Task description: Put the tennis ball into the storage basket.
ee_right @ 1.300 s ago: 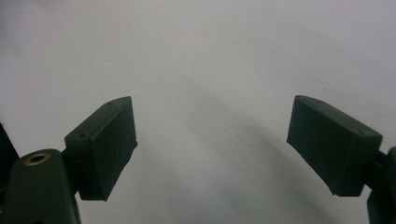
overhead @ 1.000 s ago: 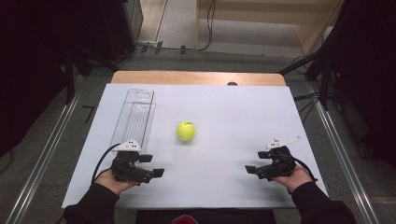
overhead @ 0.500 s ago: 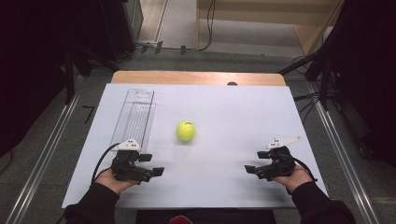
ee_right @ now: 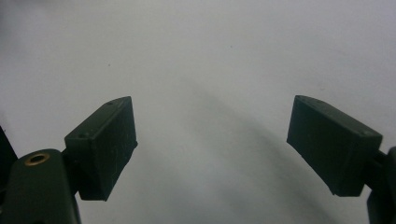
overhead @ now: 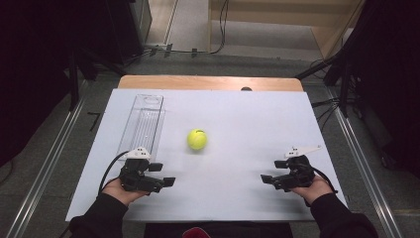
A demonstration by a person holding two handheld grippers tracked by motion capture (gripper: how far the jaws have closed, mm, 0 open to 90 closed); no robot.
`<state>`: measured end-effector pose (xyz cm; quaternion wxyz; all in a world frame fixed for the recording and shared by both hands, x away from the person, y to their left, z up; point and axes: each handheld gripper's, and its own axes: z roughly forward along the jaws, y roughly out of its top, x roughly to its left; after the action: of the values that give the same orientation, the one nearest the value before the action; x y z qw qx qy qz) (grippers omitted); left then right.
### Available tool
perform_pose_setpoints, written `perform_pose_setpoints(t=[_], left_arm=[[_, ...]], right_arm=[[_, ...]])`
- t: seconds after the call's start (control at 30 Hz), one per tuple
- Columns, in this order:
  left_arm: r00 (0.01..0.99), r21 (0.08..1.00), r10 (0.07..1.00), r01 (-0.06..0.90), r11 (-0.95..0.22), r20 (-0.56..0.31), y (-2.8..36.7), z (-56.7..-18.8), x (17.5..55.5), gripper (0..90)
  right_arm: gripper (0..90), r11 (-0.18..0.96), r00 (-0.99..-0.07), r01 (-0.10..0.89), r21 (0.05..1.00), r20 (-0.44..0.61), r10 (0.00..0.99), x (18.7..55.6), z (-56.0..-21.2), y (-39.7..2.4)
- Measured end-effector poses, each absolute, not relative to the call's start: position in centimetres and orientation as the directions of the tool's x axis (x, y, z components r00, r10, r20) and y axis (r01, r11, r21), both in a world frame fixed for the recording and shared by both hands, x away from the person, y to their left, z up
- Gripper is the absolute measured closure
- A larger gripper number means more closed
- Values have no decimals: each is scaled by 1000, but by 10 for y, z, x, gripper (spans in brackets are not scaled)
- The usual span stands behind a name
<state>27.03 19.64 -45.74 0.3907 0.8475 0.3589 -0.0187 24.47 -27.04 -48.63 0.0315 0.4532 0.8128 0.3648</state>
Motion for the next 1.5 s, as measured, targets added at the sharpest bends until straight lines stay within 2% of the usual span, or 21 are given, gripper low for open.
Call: perform_pose_setpoints(t=[0.2,0.27,0.83,1.5], left_arm=[[728,647,602,637,-419,-327,195,-450,271,216],[723,660,593,643,-389,-355,195,-443,271,215],[734,679,613,611,-407,-294,177,-433,278,215],[738,677,612,606,-418,-283,153,-432,293,214]], right_arm=[[137,326,-595,708,627,281,753,244,-486,-270],[137,325,-592,710,625,279,756,244,-487,-270],[137,316,-594,705,635,286,752,245,-485,-270],[137,317,-594,702,637,280,754,243,-485,-270]])
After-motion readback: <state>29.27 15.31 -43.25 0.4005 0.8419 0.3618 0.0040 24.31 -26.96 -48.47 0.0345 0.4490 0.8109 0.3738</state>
